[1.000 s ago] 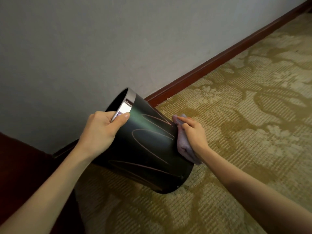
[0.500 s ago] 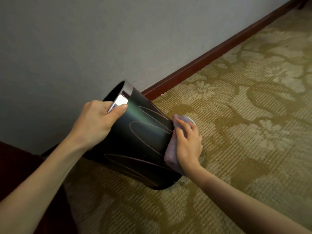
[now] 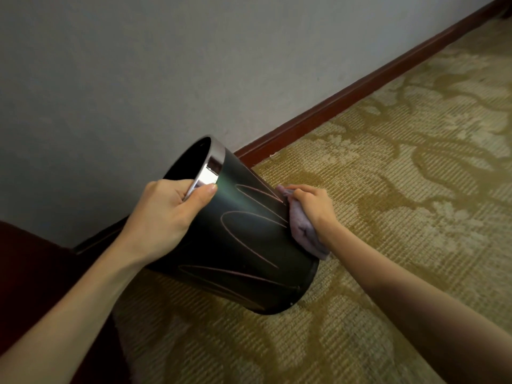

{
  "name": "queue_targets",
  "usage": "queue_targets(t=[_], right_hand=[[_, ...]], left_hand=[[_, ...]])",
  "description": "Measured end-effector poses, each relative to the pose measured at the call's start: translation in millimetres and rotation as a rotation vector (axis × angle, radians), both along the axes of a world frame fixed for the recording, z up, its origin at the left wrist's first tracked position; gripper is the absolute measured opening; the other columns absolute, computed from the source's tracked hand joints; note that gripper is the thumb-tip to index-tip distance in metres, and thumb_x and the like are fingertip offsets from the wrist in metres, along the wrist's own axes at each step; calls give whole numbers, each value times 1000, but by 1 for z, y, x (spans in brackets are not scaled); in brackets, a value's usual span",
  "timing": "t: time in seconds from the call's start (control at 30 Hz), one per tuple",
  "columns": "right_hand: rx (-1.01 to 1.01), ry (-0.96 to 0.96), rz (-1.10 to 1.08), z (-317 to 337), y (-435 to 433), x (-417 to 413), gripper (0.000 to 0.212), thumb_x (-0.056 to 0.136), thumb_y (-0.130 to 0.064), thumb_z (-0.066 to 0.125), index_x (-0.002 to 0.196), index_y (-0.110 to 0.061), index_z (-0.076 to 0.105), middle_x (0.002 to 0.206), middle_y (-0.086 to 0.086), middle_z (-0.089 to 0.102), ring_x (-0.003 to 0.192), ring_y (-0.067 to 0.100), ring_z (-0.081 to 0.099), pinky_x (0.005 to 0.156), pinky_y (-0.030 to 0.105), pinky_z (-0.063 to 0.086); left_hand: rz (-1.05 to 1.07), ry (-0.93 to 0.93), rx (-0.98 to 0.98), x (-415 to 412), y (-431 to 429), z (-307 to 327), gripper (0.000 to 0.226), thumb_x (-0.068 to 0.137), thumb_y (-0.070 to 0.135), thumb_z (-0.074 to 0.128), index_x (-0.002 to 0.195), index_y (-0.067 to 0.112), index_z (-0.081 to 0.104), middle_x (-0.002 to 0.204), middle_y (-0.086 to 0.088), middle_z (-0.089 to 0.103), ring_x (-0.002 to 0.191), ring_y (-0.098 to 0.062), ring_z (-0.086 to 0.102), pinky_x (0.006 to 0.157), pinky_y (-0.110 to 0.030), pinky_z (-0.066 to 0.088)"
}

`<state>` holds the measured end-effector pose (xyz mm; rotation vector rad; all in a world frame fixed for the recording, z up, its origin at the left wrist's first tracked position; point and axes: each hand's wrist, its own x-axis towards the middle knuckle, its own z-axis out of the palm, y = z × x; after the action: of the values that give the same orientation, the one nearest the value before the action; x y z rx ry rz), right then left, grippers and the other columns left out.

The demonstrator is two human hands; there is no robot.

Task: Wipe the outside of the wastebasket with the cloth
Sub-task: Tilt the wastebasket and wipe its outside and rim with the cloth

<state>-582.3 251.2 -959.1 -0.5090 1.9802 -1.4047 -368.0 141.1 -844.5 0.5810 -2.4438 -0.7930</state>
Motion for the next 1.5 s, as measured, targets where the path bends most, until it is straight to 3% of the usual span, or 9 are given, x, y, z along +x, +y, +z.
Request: queue_targets(t=[0.2, 0.43, 0.53, 0.6, 0.7, 0.87, 1.27, 1.4, 1.5], right_hand=[[-3, 23, -179, 8, 0, 26, 27, 90, -30, 43, 94, -38, 68, 135, -6, 58, 131, 25, 45, 111, 51, 29], [76, 179, -307, 22, 9, 74, 34, 93, -32, 42, 124, -41, 54, 148, -10, 36, 138, 23, 22, 113, 51, 10], [53, 248, -304, 26, 14, 102, 38, 94, -33, 42, 131, -42, 47, 152, -9, 28, 139, 21, 16, 111, 48, 7], [61, 288, -284, 26, 17, 112, 39, 95, -33, 43, 133, -42, 45, 153, -8, 26, 139, 21, 15, 111, 47, 7], [83, 287, -272, 29, 17, 107, 37, 94, -31, 44, 129, -41, 49, 152, -8, 28, 139, 23, 16, 111, 49, 6], [57, 288, -244, 38, 5, 82, 29, 92, -29, 44, 112, -42, 60, 138, -12, 42, 136, 23, 23, 111, 58, 12], [67, 83, 52, 53, -33, 23, 31, 88, -29, 44, 82, -37, 73, 118, -5, 69, 117, 24, 57, 107, 50, 36], [59, 77, -48, 48, -29, 30, 34, 91, -31, 39, 100, -34, 72, 124, -5, 66, 120, 24, 53, 108, 53, 33], [53, 109, -192, 50, -20, 46, 34, 91, -32, 36, 102, -38, 68, 129, -7, 59, 122, 26, 48, 106, 54, 31]], left_hand=[[63, -71, -65, -5, -7, 6, 48, 96, 33, 53, 48, 38, 47, 38, 20, 44, 34, 4, 39, 36, -6, 23], [120, -141, -50, -14, -22, 5, 55, 89, 52, 47, 51, 15, 35, 41, 9, 34, 38, -6, 30, 44, -30, 26], [112, -153, 6, -17, -28, 6, 61, 88, 55, 47, 55, 4, 45, 42, 9, 35, 37, -4, 31, 44, -30, 28], [78, -144, 47, -14, -29, 6, 55, 92, 52, 49, 54, 11, 51, 40, 11, 42, 36, -1, 38, 41, -20, 30], [54, -98, 65, -11, -22, 4, 47, 96, 40, 49, 50, 28, 51, 39, 16, 47, 36, 1, 41, 38, -9, 26], [53, -50, 81, -10, -14, 3, 47, 97, 34, 50, 52, 20, 51, 40, 14, 47, 37, 0, 42, 40, -14, 29], [24, -45, 74, 1, -8, 2, 49, 98, 33, 49, 49, 30, 42, 41, 12, 44, 35, -1, 37, 39, -11, 23], [47, -64, 30, -6, -7, 5, 50, 98, 36, 47, 49, 25, 45, 41, 15, 45, 36, -2, 40, 39, -13, 26], [36, -74, -24, -13, 0, 7, 48, 99, 32, 47, 52, 40, 56, 44, 25, 52, 41, 8, 48, 43, -8, 32]])
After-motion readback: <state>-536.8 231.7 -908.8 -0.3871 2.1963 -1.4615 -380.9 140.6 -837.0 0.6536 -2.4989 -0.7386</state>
